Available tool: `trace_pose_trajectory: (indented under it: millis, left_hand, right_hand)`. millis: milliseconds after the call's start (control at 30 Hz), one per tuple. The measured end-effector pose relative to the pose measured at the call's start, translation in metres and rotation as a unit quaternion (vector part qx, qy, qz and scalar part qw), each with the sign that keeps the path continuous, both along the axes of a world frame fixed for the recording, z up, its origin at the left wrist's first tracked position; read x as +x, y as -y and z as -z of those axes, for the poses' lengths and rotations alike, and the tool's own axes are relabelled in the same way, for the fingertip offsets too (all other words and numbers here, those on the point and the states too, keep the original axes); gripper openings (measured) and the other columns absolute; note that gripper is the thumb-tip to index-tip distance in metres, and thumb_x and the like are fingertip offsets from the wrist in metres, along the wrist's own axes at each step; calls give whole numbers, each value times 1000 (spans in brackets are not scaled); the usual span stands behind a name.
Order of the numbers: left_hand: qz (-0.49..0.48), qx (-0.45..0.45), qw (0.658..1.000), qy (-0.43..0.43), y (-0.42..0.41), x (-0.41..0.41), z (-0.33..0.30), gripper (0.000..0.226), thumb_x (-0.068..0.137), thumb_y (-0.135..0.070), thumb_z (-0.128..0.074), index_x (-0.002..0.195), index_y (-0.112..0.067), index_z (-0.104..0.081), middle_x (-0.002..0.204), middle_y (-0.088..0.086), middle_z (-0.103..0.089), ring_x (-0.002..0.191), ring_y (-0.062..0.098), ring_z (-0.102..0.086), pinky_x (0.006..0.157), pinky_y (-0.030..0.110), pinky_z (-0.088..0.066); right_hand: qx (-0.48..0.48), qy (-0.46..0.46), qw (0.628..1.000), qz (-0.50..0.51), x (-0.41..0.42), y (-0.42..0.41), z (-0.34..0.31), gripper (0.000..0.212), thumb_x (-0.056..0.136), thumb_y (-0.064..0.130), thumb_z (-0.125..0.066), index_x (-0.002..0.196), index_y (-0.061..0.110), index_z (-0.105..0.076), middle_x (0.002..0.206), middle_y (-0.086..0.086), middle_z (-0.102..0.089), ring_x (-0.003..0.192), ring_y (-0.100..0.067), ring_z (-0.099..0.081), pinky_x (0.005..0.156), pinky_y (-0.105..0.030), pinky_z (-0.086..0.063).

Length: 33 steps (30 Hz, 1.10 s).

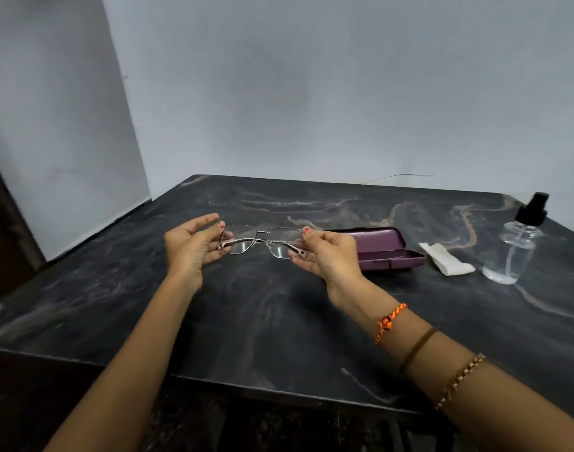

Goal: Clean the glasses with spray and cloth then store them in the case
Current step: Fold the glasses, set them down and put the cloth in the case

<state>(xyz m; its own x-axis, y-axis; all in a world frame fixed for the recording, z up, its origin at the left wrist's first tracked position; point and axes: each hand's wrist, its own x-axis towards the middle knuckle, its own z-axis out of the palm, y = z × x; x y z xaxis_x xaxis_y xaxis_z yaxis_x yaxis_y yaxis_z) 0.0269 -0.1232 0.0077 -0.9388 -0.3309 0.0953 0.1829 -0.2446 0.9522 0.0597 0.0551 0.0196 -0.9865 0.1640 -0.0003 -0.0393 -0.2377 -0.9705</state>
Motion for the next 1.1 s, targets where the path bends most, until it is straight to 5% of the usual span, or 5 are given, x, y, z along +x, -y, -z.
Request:
trace_pose_trajectory:
  millis: [233,333,600,733,1100]
  left_hand:
    - [-63,-172,980,78,6,-22,18,20,81,1,-57,96,-10,-65,82,17,-67,61,20,-63,48,23,-56]
    - [-83,-233,966,73,5,-24,20,18,78,-1,-58,87,-12,-69,73,12,-69,54,15,-62,63,32,-57]
    - [-100,-291,950,45,0,-14,19,25,76,5,-48,67,-8,-67,54,5,-62,39,4,-60,52,25,-58]
    - [-120,-351,928,33,0,-11,18,25,74,2,-48,69,-10,-70,66,17,-69,66,29,-68,74,40,-58]
    - [-177,-487,855,-20,-7,2,16,25,79,-3,-50,92,-6,-72,83,20,-72,77,35,-65,81,39,-52]
  right_hand:
    - [104,-5,994,22,-9,9,28,14,91,9,-52,78,12,-57,81,-9,-63,78,-20,-64,57,-20,-56]
    - [166,-37,985,33,-10,6,32,6,90,8,-52,94,8,-57,83,-10,-65,76,-15,-64,62,-25,-56]
    - [323,-98,939,71,-10,6,33,22,90,8,-52,111,2,-57,94,-17,-71,91,-26,-67,88,-46,-51]
    - [393,-125,908,78,-8,7,35,27,91,10,-50,116,3,-54,97,-16,-71,94,-29,-65,90,-41,-48]
    - [423,-133,893,79,-6,8,34,28,89,11,-48,116,5,-55,83,-12,-71,84,-27,-65,75,-23,-38]
